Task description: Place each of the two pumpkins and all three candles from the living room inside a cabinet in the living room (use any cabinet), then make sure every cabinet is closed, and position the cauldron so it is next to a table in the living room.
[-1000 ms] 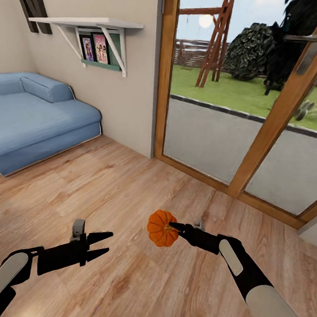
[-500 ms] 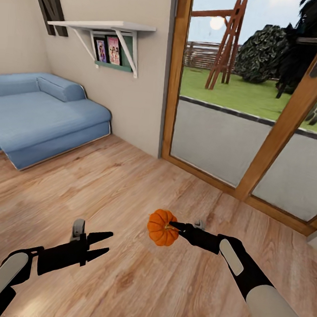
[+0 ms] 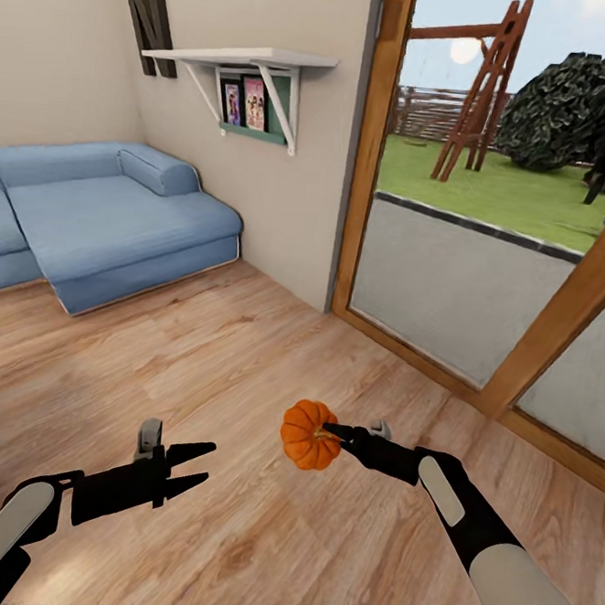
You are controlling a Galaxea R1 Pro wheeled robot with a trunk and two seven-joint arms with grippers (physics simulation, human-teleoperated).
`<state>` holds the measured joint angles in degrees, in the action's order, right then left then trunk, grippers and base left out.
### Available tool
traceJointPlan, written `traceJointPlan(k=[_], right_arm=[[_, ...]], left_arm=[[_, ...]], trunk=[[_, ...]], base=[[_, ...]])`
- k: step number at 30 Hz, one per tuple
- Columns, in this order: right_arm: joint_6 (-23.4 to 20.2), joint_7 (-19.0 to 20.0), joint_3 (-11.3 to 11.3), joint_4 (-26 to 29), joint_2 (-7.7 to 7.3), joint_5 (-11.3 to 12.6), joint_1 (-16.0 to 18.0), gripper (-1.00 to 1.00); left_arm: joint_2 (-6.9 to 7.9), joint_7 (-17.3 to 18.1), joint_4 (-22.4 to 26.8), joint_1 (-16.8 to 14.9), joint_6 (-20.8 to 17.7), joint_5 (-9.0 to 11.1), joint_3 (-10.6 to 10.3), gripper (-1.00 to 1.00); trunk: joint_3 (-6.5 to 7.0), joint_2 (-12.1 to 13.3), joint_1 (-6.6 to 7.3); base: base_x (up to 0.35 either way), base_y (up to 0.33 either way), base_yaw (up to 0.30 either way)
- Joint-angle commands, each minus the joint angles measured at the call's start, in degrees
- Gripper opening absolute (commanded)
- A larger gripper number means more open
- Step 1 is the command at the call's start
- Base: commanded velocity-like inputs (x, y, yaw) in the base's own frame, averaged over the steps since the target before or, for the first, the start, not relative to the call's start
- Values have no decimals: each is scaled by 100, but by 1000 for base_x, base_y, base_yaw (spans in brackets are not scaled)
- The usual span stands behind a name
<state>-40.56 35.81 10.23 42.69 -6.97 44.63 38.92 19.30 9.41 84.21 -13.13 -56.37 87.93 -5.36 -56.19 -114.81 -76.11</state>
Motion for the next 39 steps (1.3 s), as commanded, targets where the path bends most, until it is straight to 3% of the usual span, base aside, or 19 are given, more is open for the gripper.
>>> traceJointPlan(k=[1,22,39], right_arm=[[-19,-4,18,2,-7,29,2,-100],[-54,-4,23,2,-7,29,2,-100],[-57,-4,23,2,-7,29,2,-100]], left_arm=[[3,52,-1,-5,-5,-46,-7,100],[0,52,-1,-5,-5,-27,-11,100],[-5,52,-1,-5,-14,-27,-18,100]], trunk=[[-1,-2,0],[64,-2,0],[116,-2,0]], base=[[59,-257,252],[-9,-135,252],[-51,-27,252]])
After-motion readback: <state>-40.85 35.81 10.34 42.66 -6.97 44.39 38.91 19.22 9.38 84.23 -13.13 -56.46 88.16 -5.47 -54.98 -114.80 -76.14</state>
